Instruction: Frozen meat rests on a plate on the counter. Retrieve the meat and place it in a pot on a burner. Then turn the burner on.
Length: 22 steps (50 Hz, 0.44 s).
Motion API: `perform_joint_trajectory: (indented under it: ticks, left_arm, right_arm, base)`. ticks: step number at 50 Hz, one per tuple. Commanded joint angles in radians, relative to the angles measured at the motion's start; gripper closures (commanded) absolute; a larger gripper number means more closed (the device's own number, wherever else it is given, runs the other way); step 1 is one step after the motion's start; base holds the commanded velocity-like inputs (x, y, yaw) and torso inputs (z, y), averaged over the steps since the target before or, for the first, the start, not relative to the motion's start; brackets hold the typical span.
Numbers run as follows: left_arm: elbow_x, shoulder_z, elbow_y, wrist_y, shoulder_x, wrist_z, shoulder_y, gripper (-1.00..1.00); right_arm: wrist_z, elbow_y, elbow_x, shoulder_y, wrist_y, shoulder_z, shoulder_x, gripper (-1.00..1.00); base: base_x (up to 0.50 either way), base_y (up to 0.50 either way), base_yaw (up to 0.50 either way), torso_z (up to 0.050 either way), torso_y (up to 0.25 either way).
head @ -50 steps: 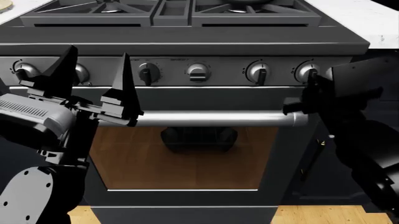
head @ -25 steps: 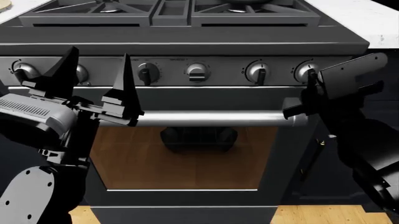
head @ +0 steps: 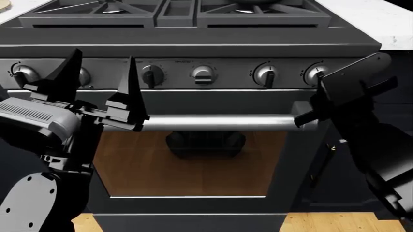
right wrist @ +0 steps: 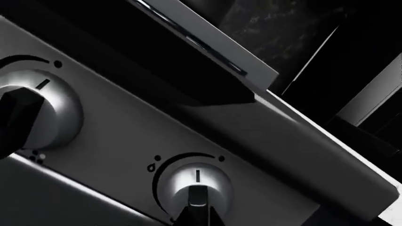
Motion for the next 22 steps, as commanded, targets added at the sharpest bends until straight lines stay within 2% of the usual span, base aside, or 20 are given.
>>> perform_joint_trajectory:
  ticks: [1,11,12,22]
  left_arm:
    - [-0.001,0.001,0.000,0.002,-0.001,-0.001,0.000,-1.00]
    - [-0.007,0.000,0.002,0.002,-0.001,-0.003,0.001,-1.00]
    - [-0.007,0.000,0.004,0.002,-0.002,-0.003,0.001,-1.00]
    - [-0.009,0.000,0.013,0.003,-0.005,-0.005,0.003,-1.00]
  right_arm:
    - [-0.090,-0.063,0.106,0.019,-0.015,-0.070,-0.034,1.00]
    - [-0.088,-0.080,0.129,0.023,0.003,-0.057,-0.027,1.00]
    - [-0.082,-0.082,0.136,0.023,0.006,-0.049,-0.027,-1.00]
    - [-0.029,-0.131,0.171,0.007,0.028,-0.005,-0.004,-1.00]
  base:
    - [0.00,0.00,0.00,0.000,0.000]
    - [0.00,0.00,0.00,0.000,0.001]
    - [0.00,0.00,0.00,0.000,0.000]
    - [0.00,0.00,0.00,0.000,0.000]
